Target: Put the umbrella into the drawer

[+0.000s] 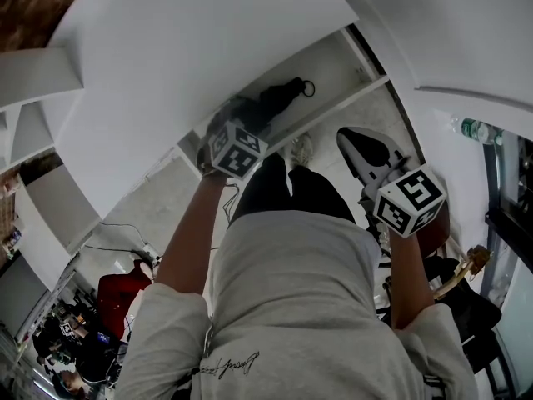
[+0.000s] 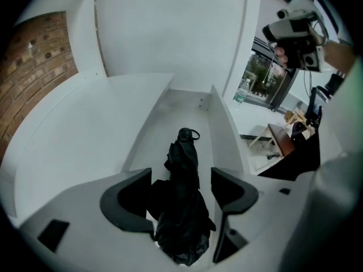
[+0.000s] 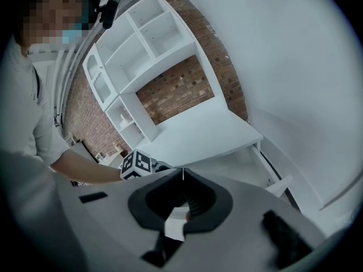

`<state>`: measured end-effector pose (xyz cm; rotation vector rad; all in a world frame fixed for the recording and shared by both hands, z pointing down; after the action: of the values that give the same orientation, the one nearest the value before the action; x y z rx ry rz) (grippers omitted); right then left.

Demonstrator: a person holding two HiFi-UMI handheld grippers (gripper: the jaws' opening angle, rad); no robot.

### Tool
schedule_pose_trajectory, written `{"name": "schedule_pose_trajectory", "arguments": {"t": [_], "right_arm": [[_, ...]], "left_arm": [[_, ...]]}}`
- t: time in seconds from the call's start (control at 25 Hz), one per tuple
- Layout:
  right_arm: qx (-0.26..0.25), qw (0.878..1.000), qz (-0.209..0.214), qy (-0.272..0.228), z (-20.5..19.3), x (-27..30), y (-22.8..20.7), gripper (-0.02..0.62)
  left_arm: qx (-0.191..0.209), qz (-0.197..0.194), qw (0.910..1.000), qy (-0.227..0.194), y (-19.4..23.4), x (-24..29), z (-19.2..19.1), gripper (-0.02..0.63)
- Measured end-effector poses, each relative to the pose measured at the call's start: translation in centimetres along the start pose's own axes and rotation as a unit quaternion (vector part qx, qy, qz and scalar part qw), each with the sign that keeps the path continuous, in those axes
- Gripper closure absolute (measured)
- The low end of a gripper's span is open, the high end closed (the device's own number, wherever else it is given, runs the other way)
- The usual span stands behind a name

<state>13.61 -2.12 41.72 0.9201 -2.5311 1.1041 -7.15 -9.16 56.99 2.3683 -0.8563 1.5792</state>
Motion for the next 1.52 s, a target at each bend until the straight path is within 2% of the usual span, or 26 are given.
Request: {"name": "schedule_pose_trajectory", "arguments": {"t": [0.16, 0.44, 0.6, 0.76, 0.88, 1.12, 1.32, 1.52], "right_arm": [[-0.011, 1.000, 0.001, -0.004, 0.5, -0.4, 0.5, 0.568], [-0.031, 1.000, 0.006, 0.001, 1.4, -0.5, 1.4, 0.568], [-0.043, 0.999, 0.009, -0.001, 2.2, -0.5, 1.8, 0.568], [-0.055, 0.998, 0.014, -0.003, 3.3, -0.2, 2.4, 0.566], [-0.063, 0.998, 0.019, 0.000, 4.0, -0.1, 2.8, 0.566], [-0.083, 0.996, 0.024, 0.004, 5.3, -0.1, 3.4, 0.568], [-0.093, 0.995, 0.029, -0.007, 6.8, 0.0, 4.2, 0.566], [-0.100, 0.994, 0.041, -0.028, 7.9, 0.1, 4.8, 0.568]], "left_arm": [[-0.014, 0.015, 0.9996, -0.018, 0.5, -2.0, 0.4, 0.296], [-0.036, 0.064, 0.9948, -0.071, 1.7, -5.7, 1.1, 0.446], [-0.077, 0.091, 0.9881, -0.097, 2.6, -8.4, 1.5, 0.504], [-0.135, 0.075, 0.9793, -0.130, 3.0, -10.6, 2.3, 0.550], [-0.165, 0.066, 0.9715, -0.157, 2.9, -12.2, 3.4, 0.568], [-0.191, 0.047, 0.9579, -0.209, 2.6, -15.5, 5.9, 0.584], [-0.164, 0.061, 0.9577, -0.229, 2.8, -17.3, 7.1, 0.586], [-0.173, 0.061, 0.9536, -0.239, 3.3, -18.4, 7.3, 0.586]]}}
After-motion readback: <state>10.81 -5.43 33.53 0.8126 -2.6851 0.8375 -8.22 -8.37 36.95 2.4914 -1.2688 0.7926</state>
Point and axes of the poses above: the fingertips, and each gripper's own axes: x forward along the fingers, y to its left, z out of its top, the point moved 7 cm from there along -x, backward along the fingers, and after that the axes turned 14 degrees about z, right-handed, at the moved point
